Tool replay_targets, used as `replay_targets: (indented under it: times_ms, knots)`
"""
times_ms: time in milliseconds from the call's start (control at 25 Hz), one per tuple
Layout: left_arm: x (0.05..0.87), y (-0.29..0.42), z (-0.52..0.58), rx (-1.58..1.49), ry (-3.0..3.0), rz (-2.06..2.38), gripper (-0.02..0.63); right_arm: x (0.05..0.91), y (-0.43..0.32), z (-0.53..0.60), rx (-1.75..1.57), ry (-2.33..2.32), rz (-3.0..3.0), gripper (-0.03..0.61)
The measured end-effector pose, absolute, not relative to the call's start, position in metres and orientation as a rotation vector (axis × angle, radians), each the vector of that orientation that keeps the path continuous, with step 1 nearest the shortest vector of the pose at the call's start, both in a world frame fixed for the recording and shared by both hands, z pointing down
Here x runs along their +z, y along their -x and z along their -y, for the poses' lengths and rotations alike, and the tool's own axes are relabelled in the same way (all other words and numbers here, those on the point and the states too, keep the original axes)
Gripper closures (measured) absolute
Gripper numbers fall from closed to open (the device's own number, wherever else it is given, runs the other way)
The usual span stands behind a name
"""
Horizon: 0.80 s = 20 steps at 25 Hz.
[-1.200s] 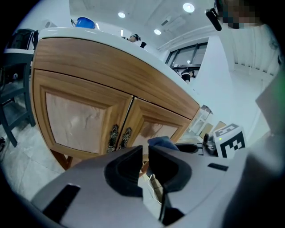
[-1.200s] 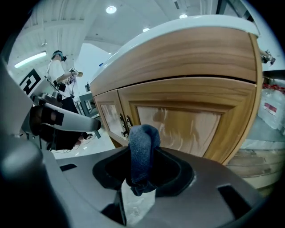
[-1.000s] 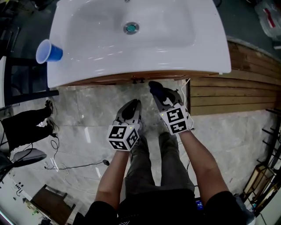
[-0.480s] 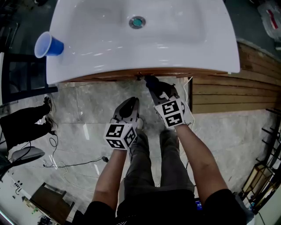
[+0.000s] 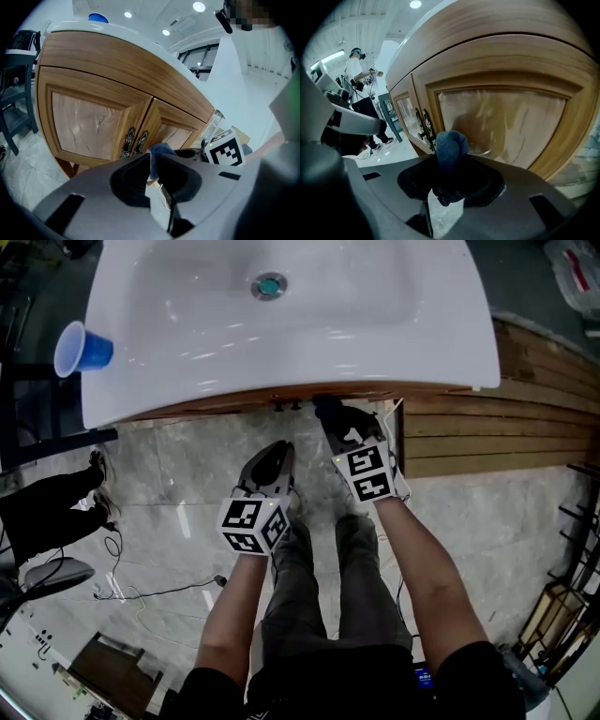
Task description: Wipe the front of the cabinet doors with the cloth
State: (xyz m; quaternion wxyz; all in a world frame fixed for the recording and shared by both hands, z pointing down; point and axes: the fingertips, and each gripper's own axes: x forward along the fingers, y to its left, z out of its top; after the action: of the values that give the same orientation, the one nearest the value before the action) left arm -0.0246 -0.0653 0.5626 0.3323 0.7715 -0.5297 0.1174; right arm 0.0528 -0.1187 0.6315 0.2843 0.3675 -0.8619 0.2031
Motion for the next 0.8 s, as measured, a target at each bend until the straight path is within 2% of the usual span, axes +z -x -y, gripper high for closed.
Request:
replay_targets:
  times_ms: [800]
  knots:
    - [0.567,-0.05,0.092,0.333,-2.078,1.303,0.568,0.639,-0.161,0.13,0.567,-1.128,2.221,0.425]
